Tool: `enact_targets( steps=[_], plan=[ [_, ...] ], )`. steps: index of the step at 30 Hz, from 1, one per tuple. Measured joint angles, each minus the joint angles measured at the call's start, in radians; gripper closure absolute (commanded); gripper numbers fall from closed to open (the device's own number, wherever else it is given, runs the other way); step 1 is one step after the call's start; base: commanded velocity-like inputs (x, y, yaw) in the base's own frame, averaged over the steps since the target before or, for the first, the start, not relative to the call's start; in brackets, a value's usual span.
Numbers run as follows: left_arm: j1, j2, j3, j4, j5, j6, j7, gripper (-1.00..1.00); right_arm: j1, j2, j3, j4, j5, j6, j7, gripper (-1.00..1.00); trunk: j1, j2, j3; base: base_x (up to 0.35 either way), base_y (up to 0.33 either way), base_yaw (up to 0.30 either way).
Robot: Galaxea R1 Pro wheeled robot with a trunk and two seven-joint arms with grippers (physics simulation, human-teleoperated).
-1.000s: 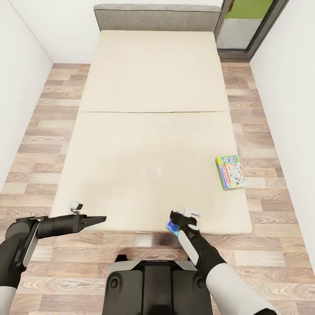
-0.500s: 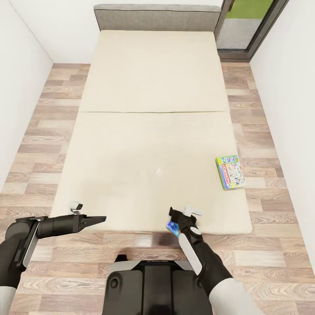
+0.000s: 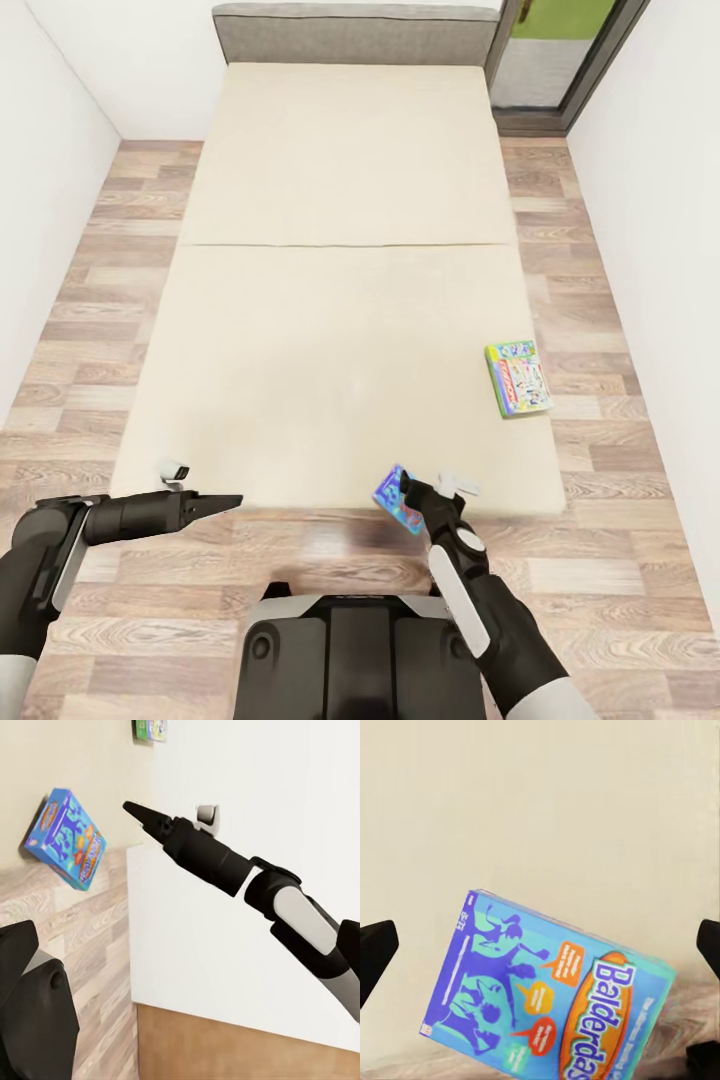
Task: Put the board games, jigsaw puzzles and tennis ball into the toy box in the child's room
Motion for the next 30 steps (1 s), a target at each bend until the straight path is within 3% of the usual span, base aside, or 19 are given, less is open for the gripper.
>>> enact_targets(
  steps=[3, 9, 30],
  plan=[
    [0.0, 0.0, 0.0, 0.0, 0.0, 0.0, 0.0, -1.0, 0.023, -0.027, 0.0, -0.052, -0.005, 0.0, 0.001, -1.0, 0.0, 0.0, 0.0, -0.2, -0.081, 0.0],
    [0.001, 0.0, 0.0, 0.0, 0.0, 0.001, 0.0, -1.0, 0.051, -0.046, -0.003, -0.1, -0.011, 0.001, 0.002, -1.0, 0.0, 0.0, 0.0, -0.072, -0.028, 0.0],
    [0.001, 0.0, 0.0, 0.0, 0.0, 0.0, 0.0, -1.0, 0.067, -0.052, -0.005, -0.16, -0.013, 0.0, 0.003, -1.0, 0.0, 0.0, 0.0, -0.004, -0.002, 0.0]
  ],
)
